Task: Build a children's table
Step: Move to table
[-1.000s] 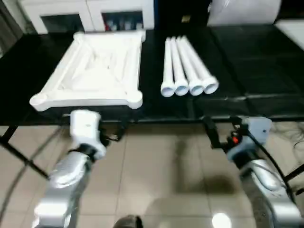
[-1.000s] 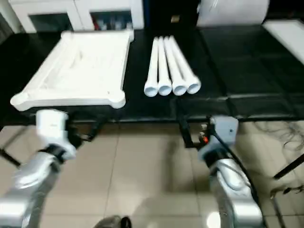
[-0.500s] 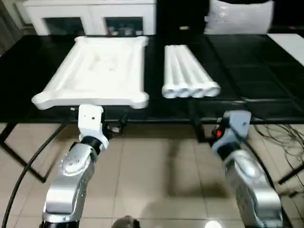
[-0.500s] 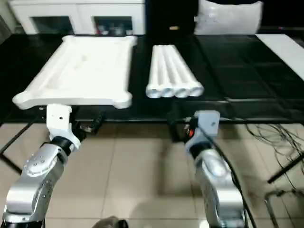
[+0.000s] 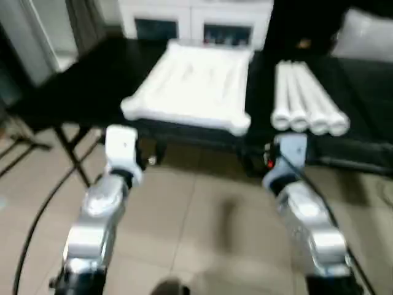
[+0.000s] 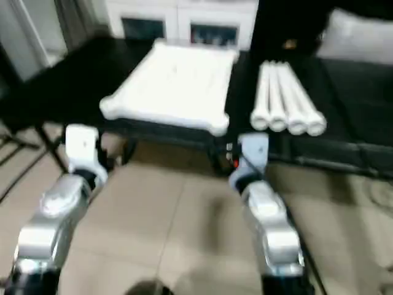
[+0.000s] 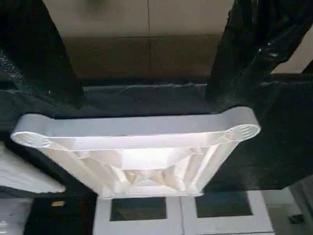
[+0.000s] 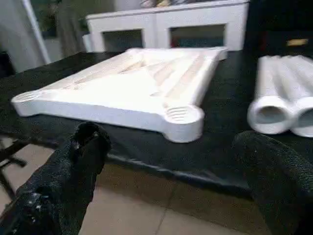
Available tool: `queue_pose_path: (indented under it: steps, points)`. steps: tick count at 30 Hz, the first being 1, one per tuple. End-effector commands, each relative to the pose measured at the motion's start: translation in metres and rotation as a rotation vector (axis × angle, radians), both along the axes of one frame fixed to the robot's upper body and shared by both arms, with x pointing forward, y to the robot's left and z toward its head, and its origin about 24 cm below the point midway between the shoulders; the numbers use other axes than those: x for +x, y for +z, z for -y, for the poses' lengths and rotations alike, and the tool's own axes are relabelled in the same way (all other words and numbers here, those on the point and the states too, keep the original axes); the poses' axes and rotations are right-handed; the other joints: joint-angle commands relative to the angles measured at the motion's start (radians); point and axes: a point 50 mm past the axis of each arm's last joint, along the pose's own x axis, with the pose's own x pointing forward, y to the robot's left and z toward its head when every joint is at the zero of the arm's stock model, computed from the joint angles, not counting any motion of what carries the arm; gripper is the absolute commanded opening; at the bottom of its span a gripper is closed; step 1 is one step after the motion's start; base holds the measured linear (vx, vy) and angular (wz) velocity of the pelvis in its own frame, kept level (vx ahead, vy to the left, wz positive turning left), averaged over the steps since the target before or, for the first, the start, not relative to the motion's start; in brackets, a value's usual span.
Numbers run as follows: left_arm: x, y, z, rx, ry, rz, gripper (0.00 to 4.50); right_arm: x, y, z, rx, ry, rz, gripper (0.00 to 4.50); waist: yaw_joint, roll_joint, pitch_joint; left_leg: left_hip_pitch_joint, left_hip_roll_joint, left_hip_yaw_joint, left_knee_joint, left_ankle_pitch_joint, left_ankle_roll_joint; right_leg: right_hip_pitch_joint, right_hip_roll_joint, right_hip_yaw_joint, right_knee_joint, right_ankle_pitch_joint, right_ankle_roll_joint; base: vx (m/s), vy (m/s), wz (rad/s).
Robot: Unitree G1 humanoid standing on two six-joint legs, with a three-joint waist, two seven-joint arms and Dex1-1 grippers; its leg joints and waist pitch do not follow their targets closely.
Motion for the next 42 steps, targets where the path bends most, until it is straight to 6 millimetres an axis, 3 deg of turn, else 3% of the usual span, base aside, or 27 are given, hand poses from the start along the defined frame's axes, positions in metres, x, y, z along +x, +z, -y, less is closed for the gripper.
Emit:
queue_pose_path:
  steps: [1,2,3,4,5,6,7,8,10,12,14,15,17,19,20,21,25,26,28,30,36,37,38,39,40,41,42]
  points:
    - [0.003,0.003,0.007,0.013,-0.043,0.012,4.47,0.001,0.004,0.008,-0.018,-0.038,0.014,4.5,-0.017,-0.021,-0.03,0.115,0.113,-0.072,-0.001,-0.646,-0.123,-0.04,-0.192,0.089,-0.22,-0.717,-0.086,-0.097,0.027,0.01]
    - [0.003,0.002,0.008,0.022,-0.052,0.011,4.47,0.0,0.004,0.009,-0.02,-0.047,0.012,4.5,-0.034,-0.026,-0.017,0.053,0.106,-0.078,0.101,-0.137,-0.023,0.032,-0.253,0.096,-0.273,-0.836,-0.092,-0.068,0.032,-0.12]
    - [0.003,0.002,0.009,0.027,-0.058,0.01,4.47,-0.001,0.004,0.01,-0.02,-0.051,0.012,4.5,-0.037,-0.008,-0.012,0.034,0.124,-0.085,0.09,-0.047,-0.036,0.068,-0.261,0.073,-0.269,-0.795,-0.084,0.022,0.099,-0.39]
    - [0.003,0.002,0.01,0.026,-0.065,0.011,4.47,-0.001,0.003,0.012,-0.02,-0.068,0.011,4.5,-0.076,0.033,-0.011,0.028,0.139,-0.086,-0.081,-0.315,-0.112,0.098,-0.092,-0.054,-0.191,-0.514,-0.05,0.022,0.099,-0.39]
    - [0.003,0.002,0.011,0.028,-0.068,0.011,4.47,-0.002,0.003,0.014,-0.017,-0.081,0.009,4.5,-0.083,0.051,-0.014,0.066,0.155,-0.092,-0.124,-0.588,-0.137,0.051,-0.044,-0.044,-0.154,-0.386,-0.034,0.038,0.115,-0.13]
    - [0.004,0.002,0.012,0.029,-0.074,0.012,4.47,-0.002,0.002,0.016,-0.012,-0.103,0.005,4.5,-0.107,0.03,-0.026,0.078,0.177,-0.111,-0.134,-0.675,-0.149,0.042,-0.043,-0.027,-0.132,-0.208,-0.044,-0.033,0.082,0.08]
    - [0.004,0.002,0.013,0.03,-0.075,0.012,4.47,-0.003,0.001,0.017,-0.009,-0.11,0.003,4.5,-0.117,0.044,-0.039,0.06,0.168,-0.121,-0.146,-0.654,-0.167,0.064,-0.055,-0.014,-0.106,0.026,-0.075,-0.033,0.082,0.08]
    - [0.005,0.003,0.014,0.026,-0.075,0.014,4.47,-0.003,0.001,0.019,-0.01,-0.114,0.001,4.5,-0.125,0.032,-0.045,0.044,0.155,-0.113,-0.14,-0.52,-0.15,0.069,-0.07,-0.005,-0.116,0.102,-0.084,-0.039,0.068,-0.15]
    - [0.006,0.003,0.014,0.018,-0.076,0.013,4.47,-0.003,0.002,0.019,-0.014,-0.109,0.0,4.5,-0.133,0.011,-0.038,0.041,0.142,-0.087,-0.123,-0.521,-0.125,0.041,-0.087,0.008,-0.156,-0.196,-0.076,0.0,0.0,0.0]
    - [0.005,0.003,0.014,0.014,-0.075,0.01,4.47,-0.003,0.003,0.018,-0.026,-0.1,0.002,4.5,-0.131,0.006,-0.045,0.039,0.143,-0.069,-0.107,-0.457,-0.086,0.025,-0.105,0.023,-0.169,-0.312,-0.099,0.0,0.0,0.0]
    - [0.005,0.003,0.014,0.013,-0.076,0.008,4.47,-0.002,0.005,0.018,-0.029,-0.089,0.004,4.5,-0.123,-0.008,-0.064,0.021,0.148,-0.057,-0.099,-0.242,-0.025,0.035,-0.107,0.029,-0.156,-0.155,-0.133,0.009,-0.033,0.01]
    - [0.006,0.003,0.015,0.012,-0.076,0.008,4.47,-0.002,0.006,0.018,-0.03,-0.088,0.003,4.5,-0.113,0.0,-0.07,0.029,0.149,-0.046,-0.097,-0.131,0.017,0.028,-0.101,0.025,-0.149,-0.025,-0.159,0.02,-0.074,0.04]
    - [0.006,0.003,0.015,0.008,-0.073,0.009,4.47,-0.001,0.006,0.019,-0.028,-0.086,0.0,4.5,-0.111,-0.011,-0.065,0.012,0.147,-0.033,-0.105,-0.171,0.047,0.027,-0.092,0.025,-0.144,0.024,-0.175,0.012,-0.069,0.01]
    - [0.005,0.002,0.014,-0.002,-0.061,0.004,4.47,-0.001,0.006,0.019,-0.054,-0.062,-0.004,4.5,-0.098,-0.012,-0.075,0.017,0.154,-0.026,-0.098,-0.14,0.065,0.026,-0.099,0.028,-0.138,0.058,-0.185,0.025,-0.051,-0.07]
    - [0.003,0.001,0.014,-0.001,-0.053,0.003,4.47,0.0,0.007,0.017,-0.083,-0.026,-0.006,4.5,-0.098,-0.028,-0.074,0.015,0.159,-0.02,-0.098,-0.087,0.088,0.023,-0.091,0.027,-0.133,0.125,-0.198,0.0,0.0,0.0]
    - [0.003,0.001,0.014,0.0,-0.052,0.004,4.47,0.001,0.007,0.017,-0.087,-0.021,-0.005,4.5,-0.093,-0.016,-0.07,0.021,0.162,-0.018,-0.103,-0.135,0.089,0.03,-0.089,0.023,-0.131,0.069,-0.198,0.0,0.0,0.0]
    - [0.003,0.003,0.016,-0.008,-0.042,0.014,4.47,0.003,0.009,0.02,-0.092,-0.011,-0.013,4.5,-0.098,-0.024,-0.056,0.049,0.164,-0.005,-0.119,-0.392,0.033,0.026,-0.075,0.023,-0.164,-0.275,-0.157,0.0,0.0,0.0]
    - [0.002,0.004,0.017,-0.01,-0.041,0.019,4.47,0.003,0.011,0.019,-0.08,-0.005,-0.013,4.5,-0.103,-0.029,-0.05,0.062,0.158,0.001,-0.122,-0.467,0.019,0.031,-0.067,0.019,-0.183,-0.397,-0.131,0.0,0.0,0.0]
    - [0.0,0.005,0.016,-0.012,-0.044,0.021,4.47,0.003,0.013,0.018,-0.078,0.011,-0.005,4.5,-0.107,-0.042,-0.046,0.069,0.158,0.005,-0.124,-0.472,0.021,0.032,-0.067,0.019,-0.195,-0.426,-0.12,0.0,0.0,0.0]
    - [-0.003,0.004,0.013,-0.013,-0.039,0.026,4.47,0.002,0.013,0.014,-0.084,0.035,-0.001,4.5,-0.106,-0.037,-0.05,0.069,0.159,0.008,-0.13,-0.438,0.028,0.048,-0.067,0.019,-0.198,-0.417,-0.114,0.028,-0.002,0.0]
    - [-0.004,0.001,0.002,-0.039,0.023,0.021,4.47,-0.002,0.011,0.006,-0.098,0.072,-0.005,4.5,-0.117,-0.03,-0.081,0.065,0.145,0.02,-0.114,-0.123,0.16,0.087,-0.047,0.009,-0.166,-0.036,-0.207,0.065,0.004,-0.02]
    - [-0.005,0.002,0.005,-0.032,0.007,0.021,4.47,-0.002,0.011,0.006,-0.11,0.074,-0.004,4.5,-0.089,-0.031,-0.087,-0.009,0.102,0.005,-0.083,-0.013,0.285,0.152,-0.095,-0.029,-0.189,0.006,-0.148,0.07,0.009,0.0]
    - [-0.005,0.002,0.005,-0.032,0.007,0.021,4.47,-0.002,0.011,0.006,-0.11,0.074,-0.004,4.5,-0.089,-0.031,-0.087,-0.009,0.102,0.005,-0.083,-0.013,0.285,0.152,-0.095,-0.029,-0.189,0.006,-0.148,0.08,0.023,0.31]
    - [-0.005,0.003,0.01,-0.023,-0.019,0.025,4.47,-0.001,0.011,0.007,-0.105,0.064,-0.003,4.5,-0.1,-0.016,-0.079,-0.004,0.097,-0.026,-0.071,0.092,0.372,0.152,-0.078,-0.071,-0.196,-0.027,-0.097,0.113,0.018,0.59]
    - [-0.005,0.004,0.01,-0.021,-0.023,0.026,4.47,0.0,0.011,0.007,-0.099,0.057,-0.002,4.5,-0.121,-0.001,-0.083,0.067,0.113,-0.065,-0.084,0.155,0.405,0.118,-0.019,-0.089,-0.165,-0.034,-0.085,0.113,0.018,0.59]
    - [-0.005,0.004,0.01,-0.02,-0.024,0.027,4.47,0.001,0.011,0.008,-0.096,0.054,-0.001,4.5,-0.137,-0.003,-0.082,0.113,0.124,-0.108,-0.09,0.188,0.458,0.084,0.015,-0.093,-0.131,-0.044,-0.078,0.16,-0.013,0.47]
    - [-0.005,0.004,0.01,-0.018,-0.022,0.029,4.47,0.001,0.011,0.007,-0.083,0.055,-0.002,4.5,-0.171,0.005,-0.098,0.252,0.226,-0.178,-0.078,0.271,0.512,-0.061,0.018,-0.048,-0.031,-0.114,-0.04,0.16,-0.036,0.27]
